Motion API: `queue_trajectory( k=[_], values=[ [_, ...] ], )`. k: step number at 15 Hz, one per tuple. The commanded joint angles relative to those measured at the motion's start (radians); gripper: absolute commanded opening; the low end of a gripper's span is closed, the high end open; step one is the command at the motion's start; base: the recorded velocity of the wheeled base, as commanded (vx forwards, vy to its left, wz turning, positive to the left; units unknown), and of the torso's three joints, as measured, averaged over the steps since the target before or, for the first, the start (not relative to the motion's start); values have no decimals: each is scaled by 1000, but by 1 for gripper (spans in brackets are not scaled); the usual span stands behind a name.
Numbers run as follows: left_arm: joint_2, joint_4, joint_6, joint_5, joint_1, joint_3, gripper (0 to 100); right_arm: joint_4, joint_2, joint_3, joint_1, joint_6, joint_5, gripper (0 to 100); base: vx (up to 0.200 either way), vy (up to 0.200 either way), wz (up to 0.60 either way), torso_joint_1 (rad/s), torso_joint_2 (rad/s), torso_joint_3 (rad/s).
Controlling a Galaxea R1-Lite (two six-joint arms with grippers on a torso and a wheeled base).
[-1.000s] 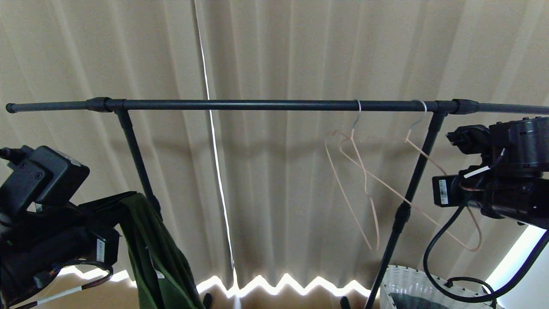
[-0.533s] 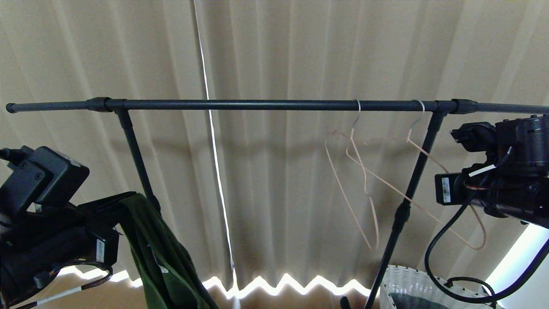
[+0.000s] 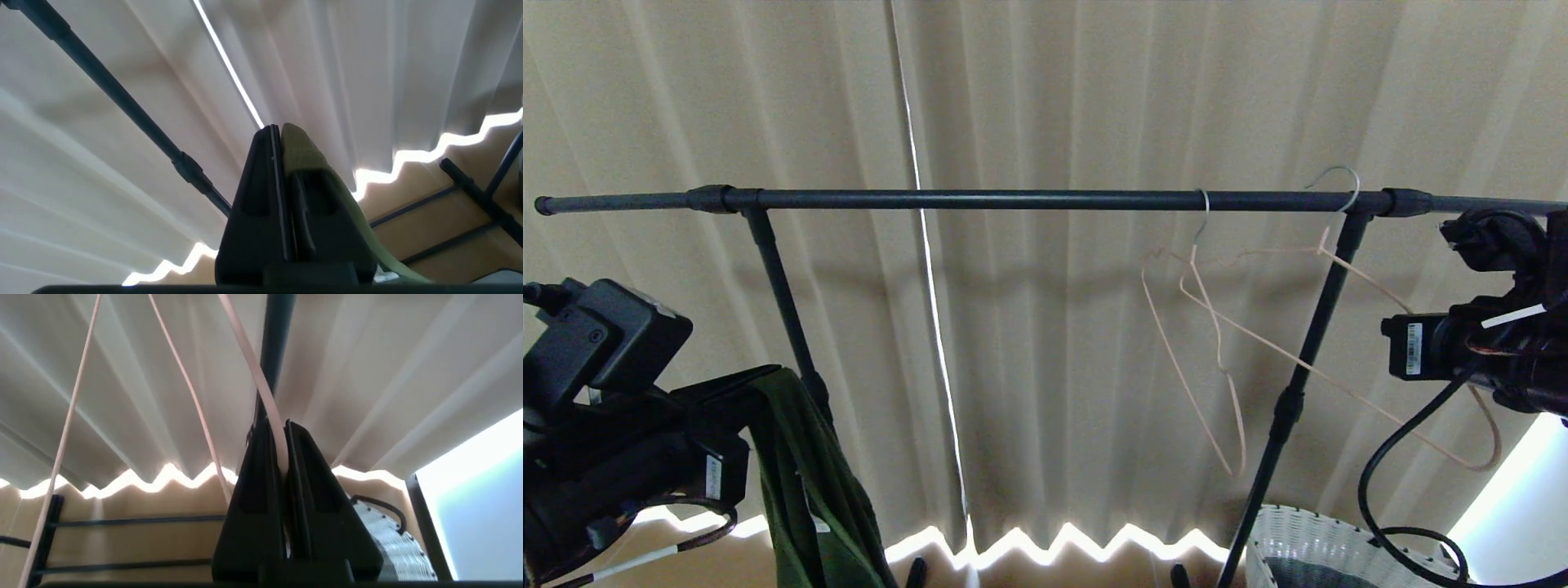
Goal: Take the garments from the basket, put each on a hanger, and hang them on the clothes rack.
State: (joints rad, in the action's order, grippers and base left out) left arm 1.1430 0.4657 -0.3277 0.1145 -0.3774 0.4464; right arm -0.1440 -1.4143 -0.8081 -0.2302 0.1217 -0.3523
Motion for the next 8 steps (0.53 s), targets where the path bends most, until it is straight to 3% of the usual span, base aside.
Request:
queue_trajectory(
  k=[1, 6, 8],
  values=[
    [-3, 2, 2, 1, 2, 0, 0, -2, 72, 35, -1, 1, 0, 0, 0, 0, 0, 0, 0, 0],
    [-2, 2, -2, 4, 3, 2, 0, 0, 216, 133, -1, -2, 4, 0, 0, 0, 0, 0, 0, 0],
    [-3, 2, -4, 4, 2, 2, 0, 1, 253, 171, -1, -4, 6, 0, -200, 0, 0, 5, 2, 0]
  ],
)
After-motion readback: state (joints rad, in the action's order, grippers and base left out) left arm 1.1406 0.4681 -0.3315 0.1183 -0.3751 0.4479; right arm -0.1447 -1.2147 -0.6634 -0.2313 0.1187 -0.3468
